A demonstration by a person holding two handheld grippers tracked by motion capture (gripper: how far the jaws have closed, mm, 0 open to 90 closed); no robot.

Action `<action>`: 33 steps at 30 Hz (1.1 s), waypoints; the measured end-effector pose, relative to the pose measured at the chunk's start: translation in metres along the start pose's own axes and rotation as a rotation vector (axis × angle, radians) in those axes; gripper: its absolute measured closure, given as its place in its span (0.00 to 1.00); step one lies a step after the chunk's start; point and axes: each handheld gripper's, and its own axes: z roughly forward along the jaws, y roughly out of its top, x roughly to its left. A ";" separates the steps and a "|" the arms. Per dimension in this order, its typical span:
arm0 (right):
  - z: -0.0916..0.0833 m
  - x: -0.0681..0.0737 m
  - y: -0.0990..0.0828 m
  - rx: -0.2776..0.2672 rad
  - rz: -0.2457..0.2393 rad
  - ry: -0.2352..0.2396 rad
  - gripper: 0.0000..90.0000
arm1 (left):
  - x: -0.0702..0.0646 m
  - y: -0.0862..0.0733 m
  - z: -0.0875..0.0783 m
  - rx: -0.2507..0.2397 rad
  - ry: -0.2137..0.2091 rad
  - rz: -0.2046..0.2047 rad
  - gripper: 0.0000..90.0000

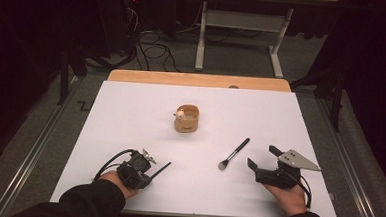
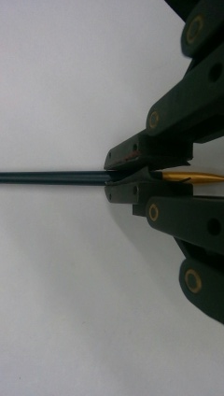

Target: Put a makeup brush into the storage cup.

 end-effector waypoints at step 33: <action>0.000 -0.002 -0.002 -0.001 0.031 0.005 0.11 | 0.014 0.034 -0.068 -0.010 0.001 0.015 0.92</action>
